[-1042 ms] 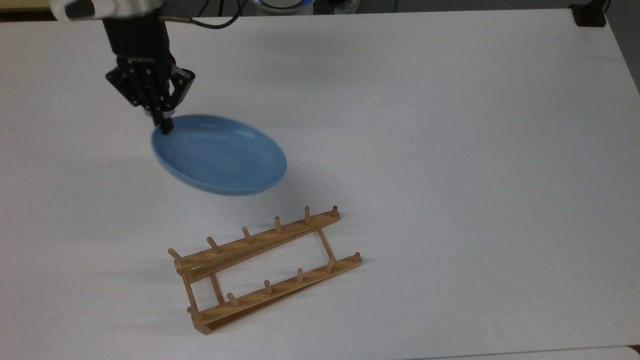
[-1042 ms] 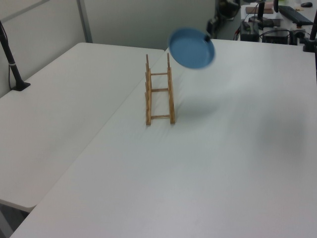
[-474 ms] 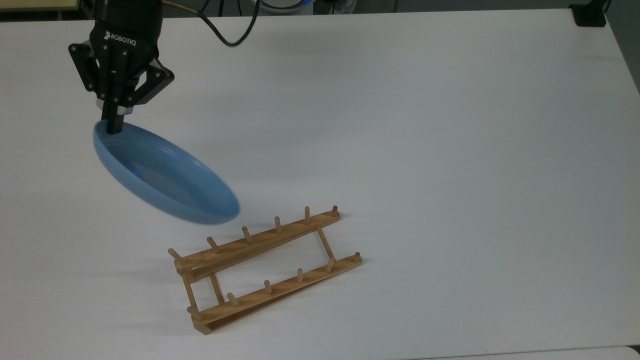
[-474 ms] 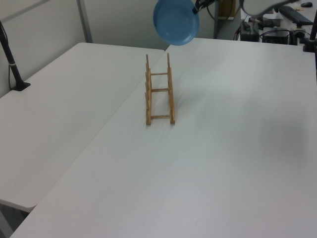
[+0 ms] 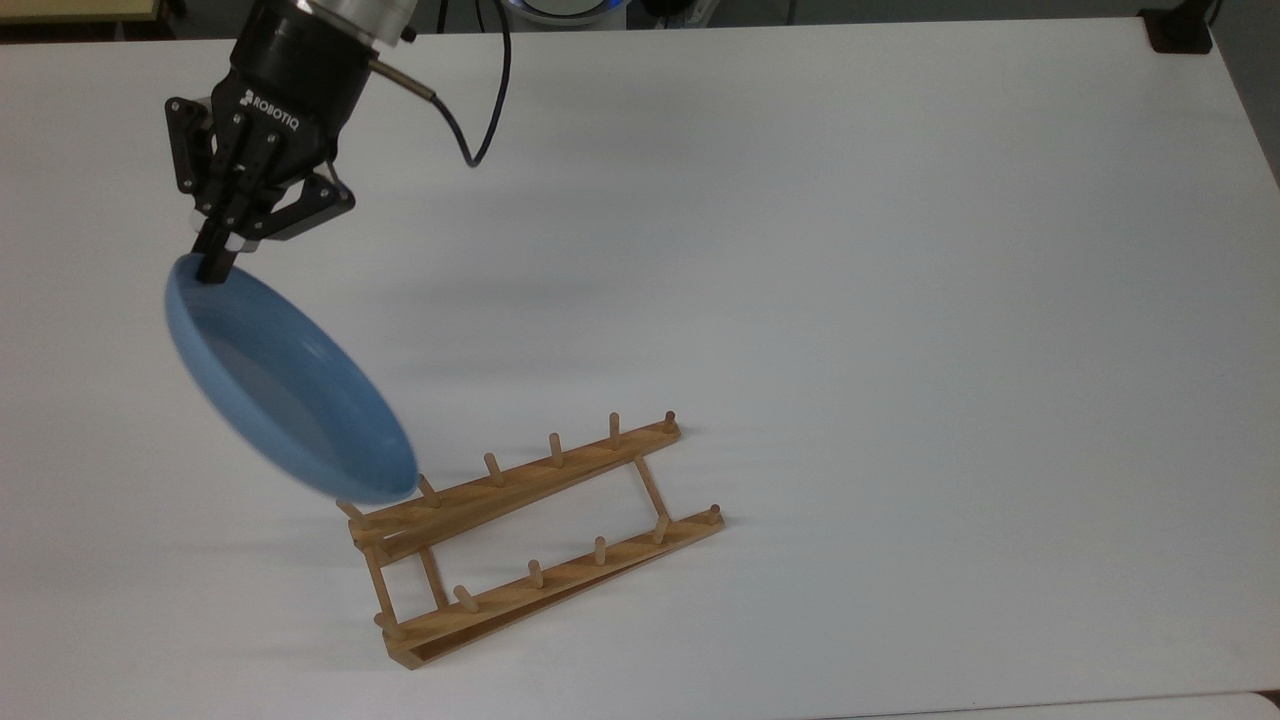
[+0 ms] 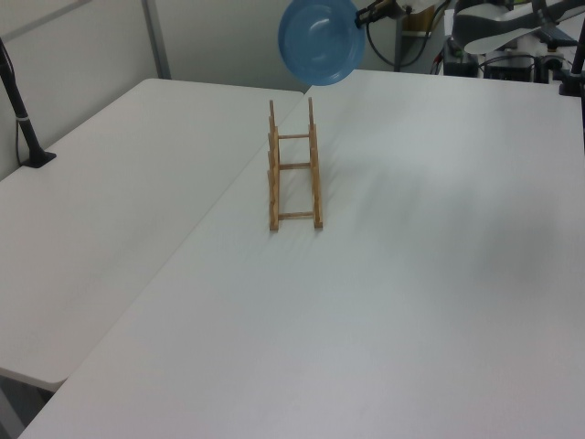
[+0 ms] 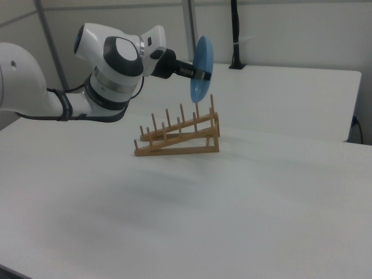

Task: Place plate in plate rack

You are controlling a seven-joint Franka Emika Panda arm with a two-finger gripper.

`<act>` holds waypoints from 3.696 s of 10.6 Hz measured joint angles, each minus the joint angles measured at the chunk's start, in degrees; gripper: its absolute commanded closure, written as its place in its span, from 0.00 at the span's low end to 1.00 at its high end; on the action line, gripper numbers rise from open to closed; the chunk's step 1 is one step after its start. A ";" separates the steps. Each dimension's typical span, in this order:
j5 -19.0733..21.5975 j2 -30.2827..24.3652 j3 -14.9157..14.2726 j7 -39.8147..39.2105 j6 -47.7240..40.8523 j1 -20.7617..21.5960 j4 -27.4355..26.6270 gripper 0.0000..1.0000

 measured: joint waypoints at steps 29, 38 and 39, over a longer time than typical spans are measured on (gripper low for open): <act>13.56 7.28 0.66 8.17 -16.74 6.41 13.57 0.00; 52.23 -11.78 6.48 -5.51 -56.25 7.75 9.49 0.00; 53.92 -13.81 6.54 -10.29 -56.32 7.97 6.76 0.00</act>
